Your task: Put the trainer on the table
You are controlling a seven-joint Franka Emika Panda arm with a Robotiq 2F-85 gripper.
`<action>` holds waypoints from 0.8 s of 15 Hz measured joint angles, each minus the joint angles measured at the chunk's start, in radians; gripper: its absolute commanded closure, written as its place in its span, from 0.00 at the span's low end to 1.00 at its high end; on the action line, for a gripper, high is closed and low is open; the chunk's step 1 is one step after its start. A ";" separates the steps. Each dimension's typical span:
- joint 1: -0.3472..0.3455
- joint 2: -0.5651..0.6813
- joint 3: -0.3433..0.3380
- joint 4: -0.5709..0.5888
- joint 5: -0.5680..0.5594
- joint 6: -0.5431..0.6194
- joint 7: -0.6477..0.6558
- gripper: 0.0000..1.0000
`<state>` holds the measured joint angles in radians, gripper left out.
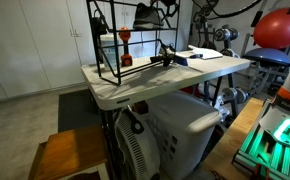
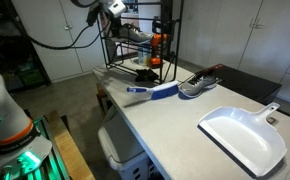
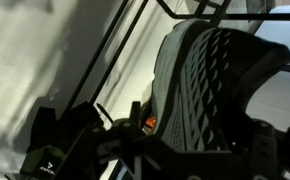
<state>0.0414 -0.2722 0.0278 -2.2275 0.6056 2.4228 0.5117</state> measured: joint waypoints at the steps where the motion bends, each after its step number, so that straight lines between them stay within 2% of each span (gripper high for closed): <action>1: 0.000 0.004 0.001 0.006 0.000 0.000 0.007 0.56; 4: 0.000 0.011 0.005 0.019 0.000 -0.001 0.024 0.81; 7: -0.002 0.017 0.006 0.022 -0.001 -0.002 0.037 0.97; 9: -0.008 0.019 0.006 0.022 -0.004 -0.013 0.045 1.00; 12: -0.013 0.022 0.006 0.022 -0.011 -0.031 0.069 0.97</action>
<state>0.0286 -0.2499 0.0334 -2.2057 0.5945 2.3913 0.5806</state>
